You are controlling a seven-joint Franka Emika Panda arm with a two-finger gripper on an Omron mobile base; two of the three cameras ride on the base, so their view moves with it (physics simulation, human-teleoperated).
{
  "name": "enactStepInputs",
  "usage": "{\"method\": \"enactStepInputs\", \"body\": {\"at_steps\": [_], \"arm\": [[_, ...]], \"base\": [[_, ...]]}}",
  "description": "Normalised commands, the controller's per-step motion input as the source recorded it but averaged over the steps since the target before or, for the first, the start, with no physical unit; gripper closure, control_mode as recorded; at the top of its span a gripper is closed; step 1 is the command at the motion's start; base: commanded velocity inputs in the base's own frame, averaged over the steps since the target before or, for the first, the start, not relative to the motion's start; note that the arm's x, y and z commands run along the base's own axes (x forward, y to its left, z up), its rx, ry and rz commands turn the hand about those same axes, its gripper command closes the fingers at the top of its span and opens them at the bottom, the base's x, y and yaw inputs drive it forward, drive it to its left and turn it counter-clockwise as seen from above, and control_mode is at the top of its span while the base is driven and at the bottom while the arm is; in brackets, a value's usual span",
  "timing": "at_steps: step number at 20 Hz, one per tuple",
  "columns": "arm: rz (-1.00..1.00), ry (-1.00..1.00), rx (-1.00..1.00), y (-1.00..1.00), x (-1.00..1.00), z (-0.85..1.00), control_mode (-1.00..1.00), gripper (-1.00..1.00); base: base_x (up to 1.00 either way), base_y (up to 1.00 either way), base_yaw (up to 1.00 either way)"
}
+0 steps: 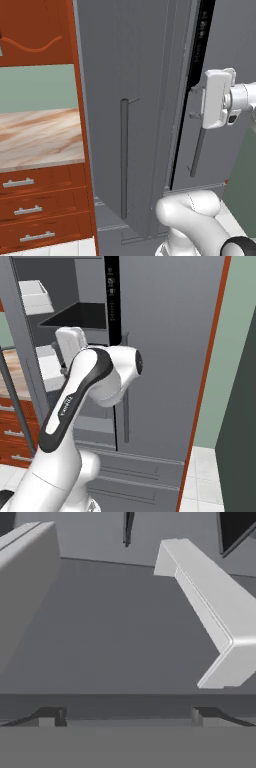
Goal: Retrieve the sausage and cheese from the fridge and place them on the cutting board on the counter.
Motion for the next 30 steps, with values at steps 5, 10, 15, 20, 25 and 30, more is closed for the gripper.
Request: {"method": "enactStepInputs", "body": {"at_steps": [5,10,15,20,25,30], "arm": [[0.05,-0.1,-0.07,0.09,0.2,-0.05,-1.0,-1.0],[0.0,-0.17,-0.09,0.31,0.0,-0.16,-1.0,-1.0],[0.0,-0.25,-0.07,0.37,0.0,-0.18,-1.0,-1.0],[0.0,-0.08,0.0,0.42,0.0,-0.11,-1.0,-1.0],[0.08,0.0,0.02,0.44,-0.01,-0.01,-1.0,-1.0],[0.15,0.03,0.01,0.46,-0.02,0.0,-1.0,-1.0]], "base": [[0.0,0.0,0.0],[0.0,0.0,0.0],[0.0,0.0,0.0],[0.0,0.0,0.0],[0.0,0.0,0.0],[0.0,0.0,0.0]]}}
